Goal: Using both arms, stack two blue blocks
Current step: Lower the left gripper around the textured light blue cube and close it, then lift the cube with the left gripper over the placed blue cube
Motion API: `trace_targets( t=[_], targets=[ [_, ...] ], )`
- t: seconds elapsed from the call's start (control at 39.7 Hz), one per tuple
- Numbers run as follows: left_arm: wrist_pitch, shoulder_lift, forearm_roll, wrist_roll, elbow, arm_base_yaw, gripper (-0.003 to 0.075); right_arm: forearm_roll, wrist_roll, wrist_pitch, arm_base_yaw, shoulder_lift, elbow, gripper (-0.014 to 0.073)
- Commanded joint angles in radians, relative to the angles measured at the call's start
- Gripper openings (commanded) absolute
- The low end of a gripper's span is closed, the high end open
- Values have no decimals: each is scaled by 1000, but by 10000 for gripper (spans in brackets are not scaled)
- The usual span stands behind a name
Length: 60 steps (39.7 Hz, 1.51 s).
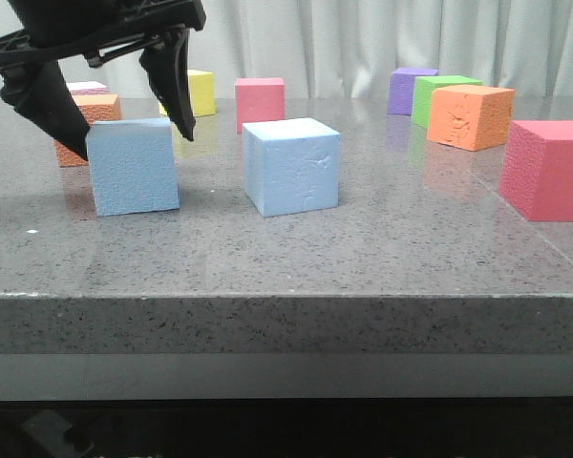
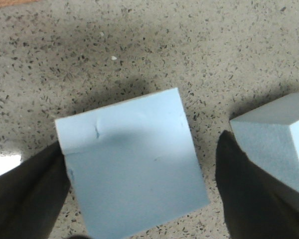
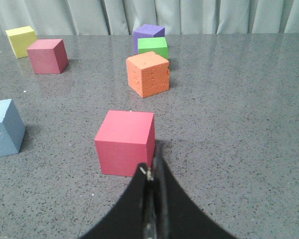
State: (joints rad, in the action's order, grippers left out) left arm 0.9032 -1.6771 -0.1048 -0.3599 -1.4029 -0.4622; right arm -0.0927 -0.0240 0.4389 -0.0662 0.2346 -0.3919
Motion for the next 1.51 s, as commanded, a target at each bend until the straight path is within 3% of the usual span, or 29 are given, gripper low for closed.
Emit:
trace_targets(
  t=[0.0, 0.18, 0.5, 0.73, 1.01, 1.49],
  targets=[
    [-32, 39, -14, -11, -29, 3, 566, 7, 6, -77, 2, 7, -24, -69],
    [-22, 39, -14, -11, -29, 3, 548, 7, 6, -77, 2, 7, -24, -69],
    [-4, 39, -10, 2, -37, 3, 318, 7, 6, -77, 2, 7, -24, -69],
    [129, 39, -6, 84, -176, 3, 314, 7, 6, -77, 2, 7, -24, -69],
    [194, 39, -11, 103, -346, -40, 314, 7, 6, -77, 2, 7, -24, -69],
    [219, 10, -83, 103, -380, -115, 316, 7, 6, -77, 2, 7, -24, -69]
  ],
)
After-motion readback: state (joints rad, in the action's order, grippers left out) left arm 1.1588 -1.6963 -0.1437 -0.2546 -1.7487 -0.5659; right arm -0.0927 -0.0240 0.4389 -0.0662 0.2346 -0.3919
